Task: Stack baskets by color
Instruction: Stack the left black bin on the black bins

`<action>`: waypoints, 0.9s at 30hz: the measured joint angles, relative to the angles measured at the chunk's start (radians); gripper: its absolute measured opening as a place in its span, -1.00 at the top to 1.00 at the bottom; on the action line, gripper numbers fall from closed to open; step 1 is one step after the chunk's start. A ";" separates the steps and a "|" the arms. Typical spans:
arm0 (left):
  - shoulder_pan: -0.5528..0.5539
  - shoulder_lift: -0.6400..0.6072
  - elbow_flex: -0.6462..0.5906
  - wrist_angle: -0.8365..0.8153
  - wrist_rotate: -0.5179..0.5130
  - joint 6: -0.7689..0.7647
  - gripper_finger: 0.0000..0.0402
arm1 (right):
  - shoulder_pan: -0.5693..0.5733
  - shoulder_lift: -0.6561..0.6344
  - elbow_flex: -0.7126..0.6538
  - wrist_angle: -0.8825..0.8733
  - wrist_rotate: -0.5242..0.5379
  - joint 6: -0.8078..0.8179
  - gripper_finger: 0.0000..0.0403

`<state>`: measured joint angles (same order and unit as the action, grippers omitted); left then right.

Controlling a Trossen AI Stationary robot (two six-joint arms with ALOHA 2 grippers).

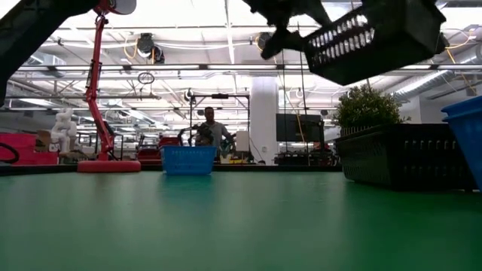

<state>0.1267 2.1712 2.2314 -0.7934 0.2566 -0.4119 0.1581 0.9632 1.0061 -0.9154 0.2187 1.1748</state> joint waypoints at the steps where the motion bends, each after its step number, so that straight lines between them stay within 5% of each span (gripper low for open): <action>1: 0.003 -0.011 0.000 0.003 -0.010 0.003 -0.21 | 0.000 -0.005 0.000 0.001 -0.015 0.037 0.98; 9: 0.046 -0.141 0.002 -0.056 -0.118 0.061 -0.46 | 0.031 -0.045 0.000 0.021 -0.095 0.248 0.98; 27: 0.082 -0.250 0.002 -0.464 -0.286 0.174 -0.14 | 0.259 -0.021 0.000 -0.004 0.118 0.616 0.99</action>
<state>0.2087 1.9213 2.2330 -1.2569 -0.0289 -0.2375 0.4172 0.9424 1.0058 -0.9189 0.3366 1.7906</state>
